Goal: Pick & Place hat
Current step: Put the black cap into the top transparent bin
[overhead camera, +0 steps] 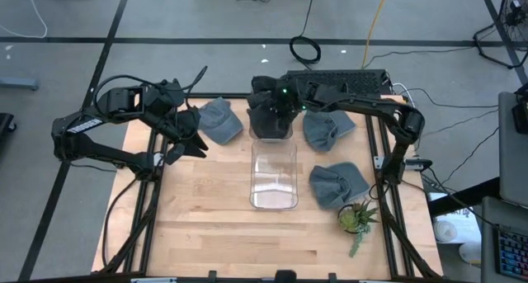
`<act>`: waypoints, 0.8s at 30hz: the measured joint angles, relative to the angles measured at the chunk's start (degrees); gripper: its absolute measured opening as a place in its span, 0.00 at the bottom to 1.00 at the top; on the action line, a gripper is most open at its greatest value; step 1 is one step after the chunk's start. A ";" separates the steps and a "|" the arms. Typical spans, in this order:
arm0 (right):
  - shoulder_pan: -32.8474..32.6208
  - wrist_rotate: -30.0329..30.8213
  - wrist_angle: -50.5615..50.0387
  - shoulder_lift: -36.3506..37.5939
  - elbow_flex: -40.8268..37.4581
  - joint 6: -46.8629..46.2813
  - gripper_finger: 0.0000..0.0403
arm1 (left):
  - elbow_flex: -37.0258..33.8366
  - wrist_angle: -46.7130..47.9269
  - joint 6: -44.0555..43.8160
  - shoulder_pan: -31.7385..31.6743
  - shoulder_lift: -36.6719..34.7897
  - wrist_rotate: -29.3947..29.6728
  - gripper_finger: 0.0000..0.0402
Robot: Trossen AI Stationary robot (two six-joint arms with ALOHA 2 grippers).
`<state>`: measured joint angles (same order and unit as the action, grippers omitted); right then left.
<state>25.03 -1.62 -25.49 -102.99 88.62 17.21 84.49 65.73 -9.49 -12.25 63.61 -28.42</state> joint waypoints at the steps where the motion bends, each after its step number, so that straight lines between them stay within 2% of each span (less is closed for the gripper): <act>1: 0.48 0.24 0.26 -0.08 -0.04 0.02 0.00 | 0.00 0.00 -0.09 0.00 0.00 0.00 0.34; 7: 2.97 -0.33 1.23 0.00 0.00 -1.71 0.00 | 0.00 0.01 -2.85 0.00 0.00 -0.04 0.36; 11: 4.19 -3.07 1.03 -0.71 0.04 -2.93 0.00 | 0.00 0.02 -4.14 0.00 0.00 0.00 0.36; 24: 3.49 -2.94 -0.50 -4.59 -0.07 -5.24 0.00 | 0.00 0.07 -4.33 0.00 0.00 0.00 0.36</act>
<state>28.52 -4.56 -25.99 -107.58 88.55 11.97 84.49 65.80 -13.82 -12.25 63.61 -28.42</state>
